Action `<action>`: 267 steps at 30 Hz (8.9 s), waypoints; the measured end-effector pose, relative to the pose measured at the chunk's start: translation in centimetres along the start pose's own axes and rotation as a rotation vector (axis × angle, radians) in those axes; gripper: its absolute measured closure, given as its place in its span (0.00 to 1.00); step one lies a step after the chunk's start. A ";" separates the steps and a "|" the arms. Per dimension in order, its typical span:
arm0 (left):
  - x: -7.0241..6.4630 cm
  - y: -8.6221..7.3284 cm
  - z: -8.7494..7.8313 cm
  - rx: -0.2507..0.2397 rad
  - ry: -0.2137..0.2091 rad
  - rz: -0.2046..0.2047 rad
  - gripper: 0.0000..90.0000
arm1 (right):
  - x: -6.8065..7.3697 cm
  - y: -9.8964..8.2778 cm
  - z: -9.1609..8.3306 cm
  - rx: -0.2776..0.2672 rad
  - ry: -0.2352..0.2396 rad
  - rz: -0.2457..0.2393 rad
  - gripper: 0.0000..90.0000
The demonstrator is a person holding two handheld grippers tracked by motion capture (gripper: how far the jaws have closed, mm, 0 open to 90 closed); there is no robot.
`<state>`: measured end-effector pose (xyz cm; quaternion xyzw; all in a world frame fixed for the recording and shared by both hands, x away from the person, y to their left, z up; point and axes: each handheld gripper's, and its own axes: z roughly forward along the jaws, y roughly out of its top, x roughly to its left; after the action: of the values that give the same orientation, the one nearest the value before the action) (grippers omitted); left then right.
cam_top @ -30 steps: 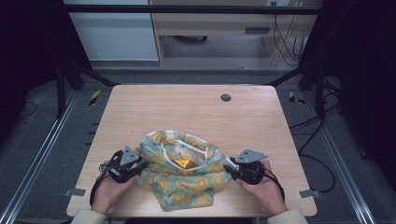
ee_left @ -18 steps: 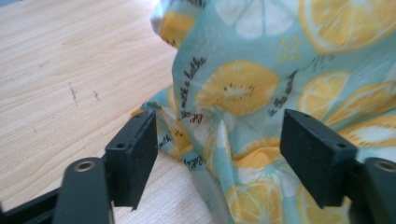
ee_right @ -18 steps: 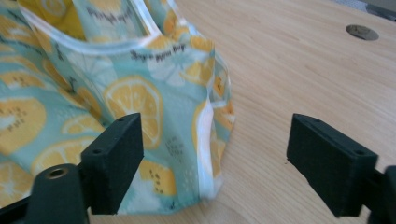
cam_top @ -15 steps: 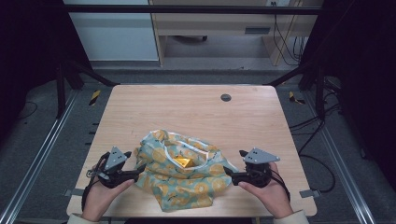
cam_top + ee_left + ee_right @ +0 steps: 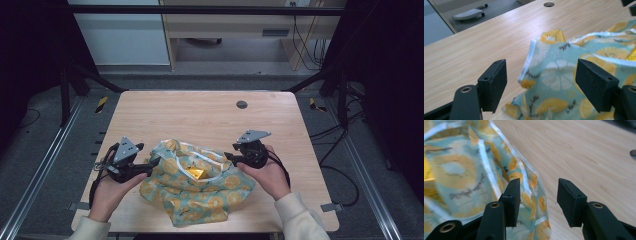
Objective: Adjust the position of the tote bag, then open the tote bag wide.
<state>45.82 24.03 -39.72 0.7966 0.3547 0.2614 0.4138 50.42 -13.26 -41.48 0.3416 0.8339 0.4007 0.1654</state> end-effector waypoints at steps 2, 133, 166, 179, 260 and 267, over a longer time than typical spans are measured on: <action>0.0 0.4 0.8 0.017 -0.002 0.010 0.28 | -0.4 0.0 0.9 0.028 0.010 0.022 0.57; -5.2 -6.9 -0.7 0.192 -0.257 0.127 1.00 | 4.8 -8.9 -6.7 -0.143 0.217 -0.110 1.00; -5.6 -7.2 3.6 0.305 -0.231 0.167 1.00 | 3.0 -10.0 -2.2 0.127 0.074 -0.076 1.00; -5.5 -6.9 3.3 0.271 -0.199 0.159 0.93 | 2.8 -10.2 -2.5 0.131 0.077 -0.079 0.94; -7.5 -6.1 4.1 0.359 -0.207 0.327 0.97 | -1.5 -2.4 7.4 0.101 0.043 0.097 1.00; -7.6 -6.1 4.2 0.360 -0.214 0.328 0.98 | -2.2 -2.7 7.1 0.061 0.032 0.112 1.00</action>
<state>42.05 18.60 -48.02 0.9273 0.2161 0.1719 0.2526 54.69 -12.06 -47.99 0.3860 0.8279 0.3891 0.1190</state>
